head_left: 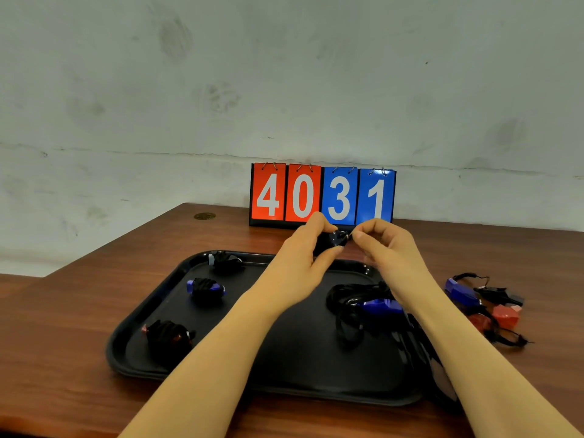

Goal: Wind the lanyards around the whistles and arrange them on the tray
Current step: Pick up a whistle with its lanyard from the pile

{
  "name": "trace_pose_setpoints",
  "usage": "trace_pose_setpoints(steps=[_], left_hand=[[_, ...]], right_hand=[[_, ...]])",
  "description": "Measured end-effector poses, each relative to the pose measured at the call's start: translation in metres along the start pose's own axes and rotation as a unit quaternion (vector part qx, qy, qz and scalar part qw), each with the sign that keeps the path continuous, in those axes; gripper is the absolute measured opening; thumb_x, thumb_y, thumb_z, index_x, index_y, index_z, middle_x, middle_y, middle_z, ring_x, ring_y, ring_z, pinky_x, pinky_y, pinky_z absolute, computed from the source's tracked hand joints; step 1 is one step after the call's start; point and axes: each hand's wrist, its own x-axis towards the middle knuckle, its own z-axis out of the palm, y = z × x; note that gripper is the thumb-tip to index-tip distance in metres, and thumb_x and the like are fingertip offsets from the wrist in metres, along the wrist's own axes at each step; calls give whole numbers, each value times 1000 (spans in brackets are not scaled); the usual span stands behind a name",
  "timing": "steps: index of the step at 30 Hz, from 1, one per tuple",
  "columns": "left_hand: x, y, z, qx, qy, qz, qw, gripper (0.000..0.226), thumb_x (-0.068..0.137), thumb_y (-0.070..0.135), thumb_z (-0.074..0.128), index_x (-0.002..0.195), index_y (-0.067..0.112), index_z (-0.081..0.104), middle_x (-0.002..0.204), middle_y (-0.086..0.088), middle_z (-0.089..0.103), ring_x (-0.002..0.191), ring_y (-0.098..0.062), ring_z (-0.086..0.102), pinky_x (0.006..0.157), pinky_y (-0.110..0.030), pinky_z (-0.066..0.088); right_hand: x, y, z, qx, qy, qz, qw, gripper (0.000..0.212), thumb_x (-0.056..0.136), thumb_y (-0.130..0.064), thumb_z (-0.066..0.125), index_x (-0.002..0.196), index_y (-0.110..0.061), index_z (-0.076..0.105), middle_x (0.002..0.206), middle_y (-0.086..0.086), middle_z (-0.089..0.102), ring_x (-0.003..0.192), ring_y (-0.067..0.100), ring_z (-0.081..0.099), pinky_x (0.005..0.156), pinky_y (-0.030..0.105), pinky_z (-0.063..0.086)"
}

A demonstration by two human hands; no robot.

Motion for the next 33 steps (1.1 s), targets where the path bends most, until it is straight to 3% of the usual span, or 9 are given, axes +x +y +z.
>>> trace_pose_setpoints(steps=[2, 5, 11, 17, 20, 22, 24, 28, 33], left_hand=[[1, -4, 1, 28, 15, -2, 999, 18, 90, 23, 57, 100, 26, 43, 109, 10, 56, 98, -2, 54, 77, -12, 46], [2, -8, 2, 60, 35, -4, 998, 18, 87, 26, 62, 101, 26, 50, 105, 14, 59, 97, -1, 55, 80, -15, 46], [9, -7, -1, 53, 47, -13, 997, 22, 83, 18, 67, 102, 22, 56, 104, 10, 59, 91, 6, 51, 77, 0, 39], [17, -7, -21, 92, -49, -44, 994, 31, 84, 19, 64, 114, 27, 59, 112, 12, 58, 99, 1, 49, 91, -19, 42], [16, -8, -32, 118, -89, -60, 987, 35, 89, 18, 56, 123, 29, 57, 105, 19, 51, 80, 4, 47, 86, -16, 39], [14, -12, -38, 128, -102, -72, 984, 36, 93, 17, 51, 126, 29, 55, 98, 23, 48, 78, 5, 45, 80, -12, 36], [13, -16, -42, 136, -112, -82, 981, 37, 93, 17, 50, 128, 29, 53, 102, 22, 53, 85, 3, 48, 85, -15, 37], [16, -36, -39, 144, -90, -145, 975, 43, 88, 18, 60, 129, 21, 47, 129, 2, 53, 115, -13, 51, 94, -24, 39], [20, -55, -31, 189, -117, -164, 961, 33, 86, 21, 63, 118, 17, 55, 123, -2, 57, 111, -14, 52, 89, -21, 38]], right_hand=[[0, 0, 3, -81, 18, -24, 996, 7, 89, -13, 56, 83, -15, 60, 83, 5, 64, 81, 19, 61, 76, 21, 48], [-2, -1, 7, -153, 34, -66, 985, 7, 86, -9, 57, 81, -14, 57, 76, -1, 58, 69, 9, 53, 65, 10, 43], [1, -4, 12, -180, 51, -86, 979, 6, 82, -8, 61, 79, -12, 60, 74, -4, 60, 68, 5, 54, 65, 7, 44], [6, -3, 19, -136, 62, -24, 988, 14, 79, -3, 63, 75, -17, 59, 74, -2, 62, 72, 10, 60, 67, 18, 50], [6, -1, 25, -121, 27, 5, 992, 16, 81, -1, 60, 79, -17, 61, 75, 1, 63, 68, 13, 62, 66, 22, 53], [9, 0, 30, -132, 10, 16, 991, 16, 82, -1, 58, 83, -16, 63, 75, 0, 64, 65, 11, 62, 64, 20, 53], [15, 0, 35, -152, 3, 24, 988, 15, 83, -2, 59, 84, -15, 66, 77, -1, 65, 67, 9, 62, 64, 18, 52], [24, 8, 43, -210, -27, 32, 977, 15, 84, -3, 60, 88, -12, 71, 82, -4, 64, 79, 7, 59, 70, 16, 45], [31, 27, 50, -287, -59, 59, 954, 20, 84, -4, 57, 86, -18, 72, 92, -2, 67, 84, 12, 61, 78, 29, 53]])
